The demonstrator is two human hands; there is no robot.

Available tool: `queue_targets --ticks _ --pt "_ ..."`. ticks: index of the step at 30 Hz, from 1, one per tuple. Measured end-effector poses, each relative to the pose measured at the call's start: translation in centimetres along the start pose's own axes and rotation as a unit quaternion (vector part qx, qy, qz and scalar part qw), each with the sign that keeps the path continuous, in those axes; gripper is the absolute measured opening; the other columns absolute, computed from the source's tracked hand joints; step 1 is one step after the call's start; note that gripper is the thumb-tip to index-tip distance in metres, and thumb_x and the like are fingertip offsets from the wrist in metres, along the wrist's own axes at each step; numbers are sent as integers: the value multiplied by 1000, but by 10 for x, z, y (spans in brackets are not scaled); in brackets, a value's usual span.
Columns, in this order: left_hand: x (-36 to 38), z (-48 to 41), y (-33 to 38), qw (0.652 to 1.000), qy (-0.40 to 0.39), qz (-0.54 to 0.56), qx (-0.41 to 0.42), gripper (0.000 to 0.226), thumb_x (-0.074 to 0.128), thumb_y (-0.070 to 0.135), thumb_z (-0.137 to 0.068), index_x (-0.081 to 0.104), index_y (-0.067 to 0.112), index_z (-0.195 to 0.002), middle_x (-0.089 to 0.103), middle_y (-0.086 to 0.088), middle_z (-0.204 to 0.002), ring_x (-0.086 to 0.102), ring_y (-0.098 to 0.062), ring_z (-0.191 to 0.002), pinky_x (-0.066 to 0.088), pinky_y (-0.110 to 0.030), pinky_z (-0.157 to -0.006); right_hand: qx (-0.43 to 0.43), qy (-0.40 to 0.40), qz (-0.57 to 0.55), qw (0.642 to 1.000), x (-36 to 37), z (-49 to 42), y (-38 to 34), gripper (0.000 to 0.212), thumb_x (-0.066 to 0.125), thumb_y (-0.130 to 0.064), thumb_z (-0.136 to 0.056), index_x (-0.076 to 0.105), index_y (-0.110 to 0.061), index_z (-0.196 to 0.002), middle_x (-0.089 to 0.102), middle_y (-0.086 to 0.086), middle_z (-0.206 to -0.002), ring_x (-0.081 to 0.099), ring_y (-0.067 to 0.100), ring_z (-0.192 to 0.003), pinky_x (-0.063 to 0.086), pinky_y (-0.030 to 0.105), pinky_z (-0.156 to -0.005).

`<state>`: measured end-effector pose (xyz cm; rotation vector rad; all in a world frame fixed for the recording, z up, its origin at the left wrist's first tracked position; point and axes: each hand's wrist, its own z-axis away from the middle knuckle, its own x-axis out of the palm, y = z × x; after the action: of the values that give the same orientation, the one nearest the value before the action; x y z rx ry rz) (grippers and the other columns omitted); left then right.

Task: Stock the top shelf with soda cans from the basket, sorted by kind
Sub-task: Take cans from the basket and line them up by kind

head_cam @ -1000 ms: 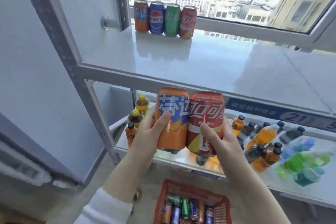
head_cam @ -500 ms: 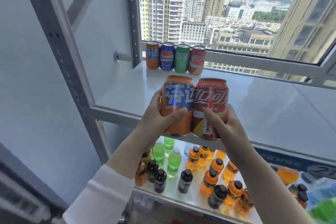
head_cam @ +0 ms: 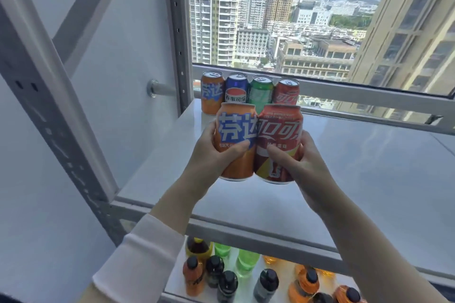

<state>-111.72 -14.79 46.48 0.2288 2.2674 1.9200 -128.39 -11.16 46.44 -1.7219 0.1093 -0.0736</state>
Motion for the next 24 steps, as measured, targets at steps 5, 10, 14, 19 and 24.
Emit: queue_targets --ticks 5,10,14,19,24 --pt "-9 -29 -9 1000 -4 -19 14 69 70 40 -58 50 20 -121 64 1 -112 62 -16 -103 53 -31 -86 5 13 -6 1000 4 -29 11 68 75 -30 -61 46 -18 -121 65 0 -109 66 13 -97 55 25 -75" --pt "-20 -61 -17 1000 6 -13 3 70 74 36 -58 48 19 -121 63 -1 -114 61 -17 -105 52 -34 -89 9 21 18 1000 9 -54 11 69 79 -25 -61 44 -18 -120 65 -4 -102 66 4 -87 54 17 -69" --pt "-32 -87 -29 998 55 -19 -2 60 79 15 -68 47 22 -118 62 2 -113 60 -11 -103 50 -29 -88 15 37 48 998 6 -72 12 62 77 -15 -68 43 -18 -119 63 -7 -99 62 3 -86 51 13 -65" --pt "-49 -114 -42 995 99 -24 11 60 79 3 -68 46 24 -113 62 5 -107 63 -1 -91 52 -15 -76 17 43 52 998 -5 -88 12 62 78 -8 -66 43 -19 -117 64 -3 -102 63 7 -91 48 21 -73" --pt "-57 -133 -47 992 124 -27 28 64 80 1 -65 47 20 -117 58 -2 -116 60 1 -90 52 -16 -75 20 43 51 998 -8 -98 15 63 78 -6 -66 43 -21 -116 63 -3 -102 62 8 -92 48 22 -74"
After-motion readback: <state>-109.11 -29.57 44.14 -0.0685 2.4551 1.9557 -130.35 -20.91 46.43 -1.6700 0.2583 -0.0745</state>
